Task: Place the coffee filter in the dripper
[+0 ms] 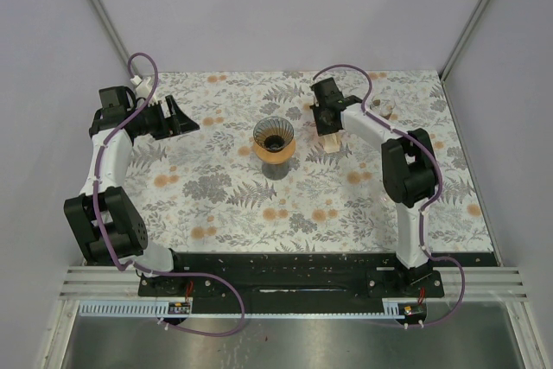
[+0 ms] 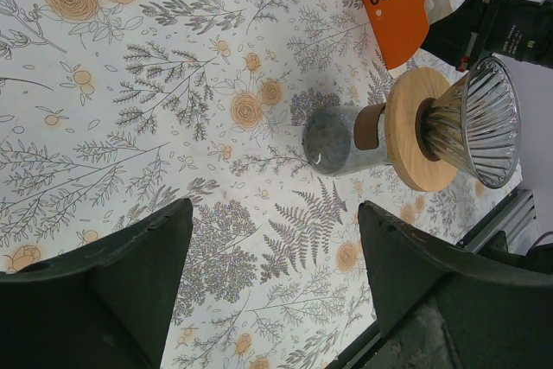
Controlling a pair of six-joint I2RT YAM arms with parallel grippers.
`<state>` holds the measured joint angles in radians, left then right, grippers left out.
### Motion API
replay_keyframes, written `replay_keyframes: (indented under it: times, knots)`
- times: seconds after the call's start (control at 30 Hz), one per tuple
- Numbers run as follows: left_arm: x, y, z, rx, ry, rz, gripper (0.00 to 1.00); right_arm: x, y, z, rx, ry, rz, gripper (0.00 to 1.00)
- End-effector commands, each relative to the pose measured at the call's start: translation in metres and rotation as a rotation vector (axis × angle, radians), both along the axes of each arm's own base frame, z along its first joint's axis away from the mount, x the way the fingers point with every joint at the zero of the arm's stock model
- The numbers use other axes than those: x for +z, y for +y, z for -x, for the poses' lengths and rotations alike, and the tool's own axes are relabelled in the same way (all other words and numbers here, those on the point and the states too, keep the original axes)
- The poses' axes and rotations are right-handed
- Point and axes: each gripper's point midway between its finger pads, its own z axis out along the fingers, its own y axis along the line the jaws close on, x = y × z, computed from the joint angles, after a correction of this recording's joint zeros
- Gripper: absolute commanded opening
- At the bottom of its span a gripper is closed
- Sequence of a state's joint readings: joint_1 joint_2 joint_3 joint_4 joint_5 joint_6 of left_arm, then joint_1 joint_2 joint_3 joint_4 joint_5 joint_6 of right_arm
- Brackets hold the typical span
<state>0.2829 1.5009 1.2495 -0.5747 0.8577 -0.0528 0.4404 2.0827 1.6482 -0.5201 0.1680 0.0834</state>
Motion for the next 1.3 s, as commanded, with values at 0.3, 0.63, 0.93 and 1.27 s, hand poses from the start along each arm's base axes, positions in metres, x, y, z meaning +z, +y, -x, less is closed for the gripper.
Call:
replay_keyframes:
  times: [0.3,0.63,0.93,1.27]
  knots:
    - [0.011,0.000,-0.003,-0.021,-0.058,0.001,0.81,0.065,0.000,0.006,0.015,-0.122,-0.043,0.00]
    - [0.015,0.001,-0.003,-0.019,-0.069,-0.004,0.82,0.084,-0.004,0.026,0.034,-0.102,-0.057,0.00]
    - [0.022,-0.001,-0.003,-0.027,-0.082,0.001,0.82,0.119,0.004,0.055,0.201,-0.107,-0.085,0.00]
    - [0.036,-0.004,-0.004,-0.051,-0.103,0.013,0.81,0.187,-0.014,0.064,0.309,-0.277,0.001,0.00]
